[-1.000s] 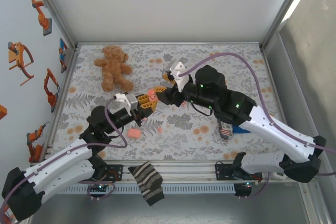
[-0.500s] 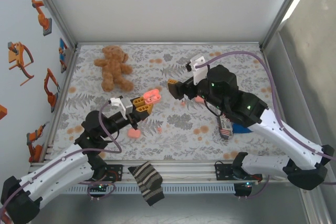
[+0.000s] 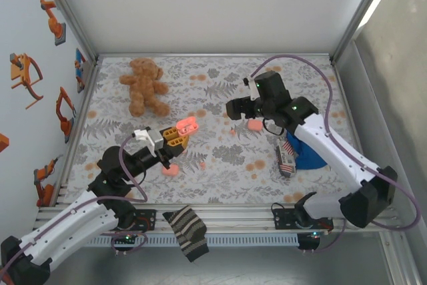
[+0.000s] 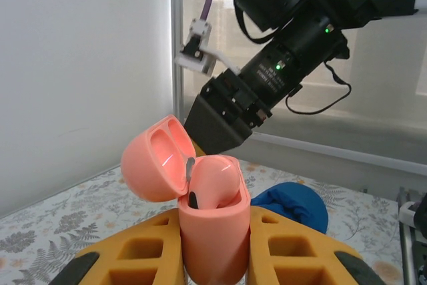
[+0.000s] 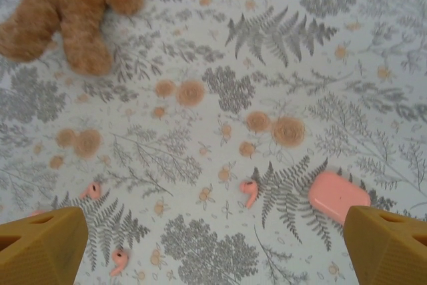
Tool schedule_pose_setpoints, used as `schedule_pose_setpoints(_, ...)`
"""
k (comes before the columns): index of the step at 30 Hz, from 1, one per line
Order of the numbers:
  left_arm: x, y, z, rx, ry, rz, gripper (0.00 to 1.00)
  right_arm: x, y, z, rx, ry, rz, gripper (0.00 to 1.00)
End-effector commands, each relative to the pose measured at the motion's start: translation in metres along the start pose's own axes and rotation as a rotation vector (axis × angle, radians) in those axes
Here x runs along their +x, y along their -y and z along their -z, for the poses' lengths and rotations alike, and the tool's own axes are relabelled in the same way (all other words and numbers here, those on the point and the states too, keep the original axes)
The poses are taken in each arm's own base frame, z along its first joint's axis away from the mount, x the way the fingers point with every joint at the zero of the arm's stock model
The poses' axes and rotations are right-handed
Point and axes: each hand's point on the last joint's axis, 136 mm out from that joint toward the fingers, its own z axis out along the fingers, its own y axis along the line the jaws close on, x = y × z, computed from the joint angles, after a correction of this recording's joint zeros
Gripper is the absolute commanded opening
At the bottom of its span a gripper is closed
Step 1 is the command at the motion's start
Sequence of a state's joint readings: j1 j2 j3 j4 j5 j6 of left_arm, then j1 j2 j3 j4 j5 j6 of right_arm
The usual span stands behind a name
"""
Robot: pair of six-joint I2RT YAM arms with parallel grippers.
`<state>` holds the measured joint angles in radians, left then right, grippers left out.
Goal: Insert the wireless bluetooth earbuds into the charging case
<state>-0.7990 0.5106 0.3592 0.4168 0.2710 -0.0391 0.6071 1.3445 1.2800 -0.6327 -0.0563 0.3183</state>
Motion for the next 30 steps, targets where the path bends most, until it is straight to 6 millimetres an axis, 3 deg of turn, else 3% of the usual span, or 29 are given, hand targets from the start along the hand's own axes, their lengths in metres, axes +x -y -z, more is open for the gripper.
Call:
schedule_pose_setpoints(1, 0.002, -0.001, 0.004, -0.013, -0.001, -0.018, 0.0, 0.017, 0.0, -0.014, -0.02, -0.108, -0.038, 0.94)
schedule_pose_setpoints(14, 0.002, -0.002, 0.014, -0.032, 0.012, -0.022, 0.0, 0.072, 0.022, -0.099, 0.066, -0.468, -0.062, 0.66)
schedule_pose_setpoints(23, 0.003, -0.002, 0.016, -0.039, 0.014, -0.023, 0.0, 0.098, 0.042, -0.132, 0.172, -0.614, -0.024, 0.6)
schedule_pose_setpoints(30, 0.004, -0.003, 0.015, -0.041, 0.009, -0.023, 0.0, 0.107, 0.043, -0.151, 0.182, -0.659, 0.0, 0.57)
